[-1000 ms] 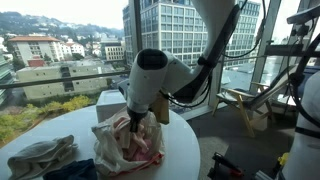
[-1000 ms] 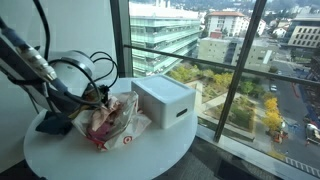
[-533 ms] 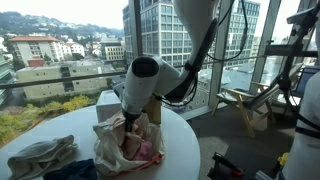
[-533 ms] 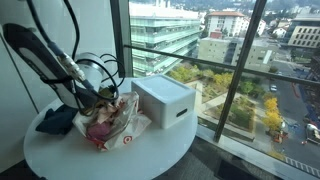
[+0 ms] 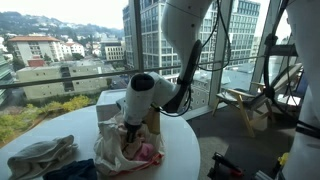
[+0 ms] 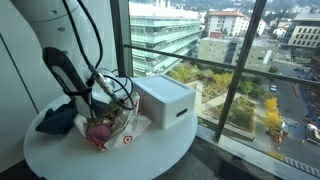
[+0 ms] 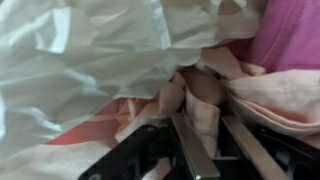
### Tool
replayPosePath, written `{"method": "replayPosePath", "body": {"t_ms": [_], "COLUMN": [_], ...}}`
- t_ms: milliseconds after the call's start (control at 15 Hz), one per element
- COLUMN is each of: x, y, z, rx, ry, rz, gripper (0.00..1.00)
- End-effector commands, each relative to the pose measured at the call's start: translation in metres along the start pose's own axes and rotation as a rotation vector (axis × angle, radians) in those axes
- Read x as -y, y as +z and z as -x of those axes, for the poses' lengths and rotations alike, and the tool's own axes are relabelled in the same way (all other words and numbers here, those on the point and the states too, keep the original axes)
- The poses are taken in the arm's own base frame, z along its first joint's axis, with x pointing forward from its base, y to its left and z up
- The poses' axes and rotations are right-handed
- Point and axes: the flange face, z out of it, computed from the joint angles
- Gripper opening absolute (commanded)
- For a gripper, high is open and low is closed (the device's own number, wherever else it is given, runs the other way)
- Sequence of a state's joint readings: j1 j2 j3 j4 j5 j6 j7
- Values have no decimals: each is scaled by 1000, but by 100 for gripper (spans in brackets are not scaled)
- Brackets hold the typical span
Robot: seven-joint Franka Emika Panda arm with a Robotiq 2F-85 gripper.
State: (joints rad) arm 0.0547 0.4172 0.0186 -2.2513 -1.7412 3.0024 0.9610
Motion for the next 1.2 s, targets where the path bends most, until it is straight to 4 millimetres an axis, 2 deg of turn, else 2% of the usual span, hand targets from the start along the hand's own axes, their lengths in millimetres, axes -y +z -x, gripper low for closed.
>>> {"method": "replayPosePath", "body": {"t_ms": [0, 267, 333, 533, 933, 1133], "x": [-5, -14, -14, -14, 9, 26], "y": [-21, -52, -57, -70, -95, -87], "z": [-8, -11, -6, 10, 50, 67], "rx": [-34, -80, -73, -51, -22, -4], "ry": [7, 51, 76, 115, 182, 179], "rz": [27, 63, 50, 43, -29, -129], "gripper": [62, 92, 99, 100, 100, 100]}}
